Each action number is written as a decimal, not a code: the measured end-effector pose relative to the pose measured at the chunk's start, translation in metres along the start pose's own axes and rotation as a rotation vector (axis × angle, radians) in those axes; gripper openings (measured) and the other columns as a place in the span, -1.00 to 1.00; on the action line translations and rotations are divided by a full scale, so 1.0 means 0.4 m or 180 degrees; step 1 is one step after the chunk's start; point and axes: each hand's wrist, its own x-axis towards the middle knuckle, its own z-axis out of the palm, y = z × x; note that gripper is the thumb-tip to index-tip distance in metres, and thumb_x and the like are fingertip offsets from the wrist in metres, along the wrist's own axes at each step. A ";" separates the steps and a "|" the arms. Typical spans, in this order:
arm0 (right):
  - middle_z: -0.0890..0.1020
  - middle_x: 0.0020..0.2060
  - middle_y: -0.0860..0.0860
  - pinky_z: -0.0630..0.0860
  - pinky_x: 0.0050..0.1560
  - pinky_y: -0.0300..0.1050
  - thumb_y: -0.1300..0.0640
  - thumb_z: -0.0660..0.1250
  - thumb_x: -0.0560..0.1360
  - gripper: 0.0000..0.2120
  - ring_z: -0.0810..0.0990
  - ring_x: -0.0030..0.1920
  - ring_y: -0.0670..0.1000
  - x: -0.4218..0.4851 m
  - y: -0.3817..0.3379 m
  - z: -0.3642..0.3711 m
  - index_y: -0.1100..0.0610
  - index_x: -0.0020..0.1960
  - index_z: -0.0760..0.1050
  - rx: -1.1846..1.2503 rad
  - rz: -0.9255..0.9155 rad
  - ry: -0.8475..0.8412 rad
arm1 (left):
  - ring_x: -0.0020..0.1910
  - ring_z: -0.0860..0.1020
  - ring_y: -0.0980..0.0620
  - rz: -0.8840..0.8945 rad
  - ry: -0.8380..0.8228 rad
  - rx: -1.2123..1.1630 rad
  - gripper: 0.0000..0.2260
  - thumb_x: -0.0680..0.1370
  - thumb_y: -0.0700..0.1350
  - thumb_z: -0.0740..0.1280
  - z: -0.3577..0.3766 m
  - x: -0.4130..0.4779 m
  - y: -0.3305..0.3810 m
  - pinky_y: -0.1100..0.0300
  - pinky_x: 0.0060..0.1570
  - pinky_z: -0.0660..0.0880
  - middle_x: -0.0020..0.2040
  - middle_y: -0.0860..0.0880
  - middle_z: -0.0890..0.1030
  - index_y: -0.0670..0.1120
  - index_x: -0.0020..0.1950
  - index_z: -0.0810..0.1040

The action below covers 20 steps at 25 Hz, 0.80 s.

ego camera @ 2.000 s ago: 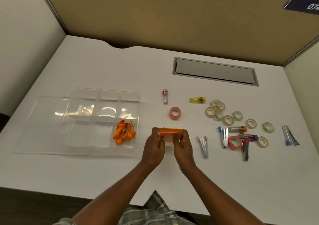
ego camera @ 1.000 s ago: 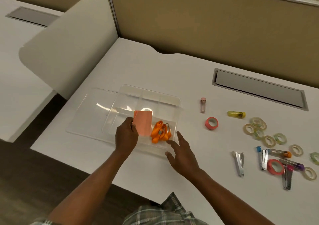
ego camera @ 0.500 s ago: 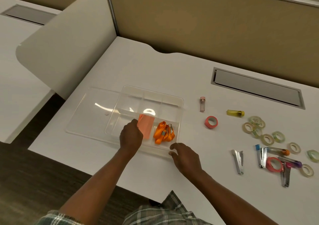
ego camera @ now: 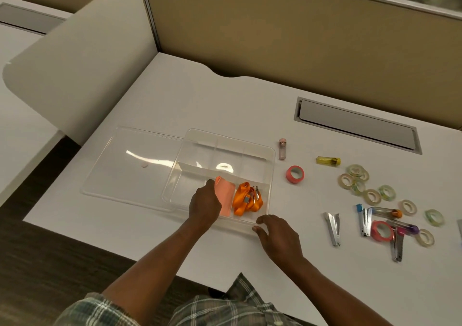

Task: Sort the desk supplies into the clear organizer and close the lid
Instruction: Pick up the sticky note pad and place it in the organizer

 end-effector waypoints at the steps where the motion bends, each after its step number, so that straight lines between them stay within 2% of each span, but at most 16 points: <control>1: 0.62 0.19 -0.12 0.49 0.07 -0.18 -0.13 0.26 0.59 -0.71 0.55 0.19 -0.07 -0.009 0.009 -0.002 -0.06 0.24 0.54 -0.0002 0.0016 0.0023 | 0.14 0.60 -0.18 0.0053 -0.0039 0.0053 -0.60 0.60 -0.10 0.31 0.008 -0.002 0.007 -0.05 0.14 0.57 0.24 -0.18 0.58 -0.14 0.41 0.36; 6: 0.63 0.17 -0.14 0.51 0.07 -0.18 -0.15 0.26 0.58 -0.71 0.55 0.18 -0.08 -0.041 0.048 -0.009 -0.08 0.23 0.55 0.0002 0.0122 0.0096 | 0.16 0.59 -0.13 0.0238 -0.0241 0.0418 -0.62 0.62 -0.04 0.29 0.048 -0.007 0.038 0.04 0.18 0.53 0.25 -0.16 0.57 -0.17 0.39 0.37; 10: 0.63 0.15 -0.14 0.54 0.06 -0.13 -0.16 0.26 0.57 -0.71 0.55 0.16 -0.07 -0.045 0.067 -0.007 -0.09 0.22 0.54 0.0015 0.0137 0.0096 | 0.14 0.60 -0.09 0.0423 -0.0178 0.0927 -0.64 0.66 -0.12 0.20 0.068 -0.021 0.058 0.15 0.11 0.52 0.23 -0.15 0.57 -0.21 0.43 0.32; 14: 0.64 0.15 -0.12 0.55 0.06 -0.13 -0.18 0.26 0.57 -0.70 0.56 0.14 -0.07 -0.042 0.073 -0.003 -0.08 0.21 0.55 0.0000 0.0091 0.0111 | 0.11 0.62 -0.06 0.0497 -0.0340 0.1320 -0.77 0.62 -0.15 0.26 0.071 -0.018 0.073 0.18 0.09 0.51 0.17 -0.12 0.60 -0.18 0.26 0.49; 17: 0.63 0.15 -0.10 0.55 0.04 -0.15 -0.18 0.26 0.57 -0.69 0.57 0.12 -0.06 -0.035 0.074 -0.004 -0.07 0.22 0.53 0.0003 0.0059 0.0047 | 0.04 0.62 -0.04 0.0558 -0.0185 0.1641 -0.78 0.62 -0.12 0.26 0.066 -0.024 0.095 0.19 0.00 0.53 0.14 -0.11 0.59 -0.15 0.23 0.50; 20: 0.62 0.19 -0.07 0.56 0.08 -0.13 -0.16 0.27 0.57 -0.64 0.58 0.14 -0.03 -0.032 0.076 -0.013 -0.11 0.33 0.44 0.0136 -0.0041 -0.0036 | 0.00 0.59 -0.05 0.0883 0.0101 0.1876 -0.72 0.60 -0.11 0.25 0.064 -0.022 0.139 0.16 -0.08 0.49 0.12 -0.12 0.58 -0.15 0.29 0.44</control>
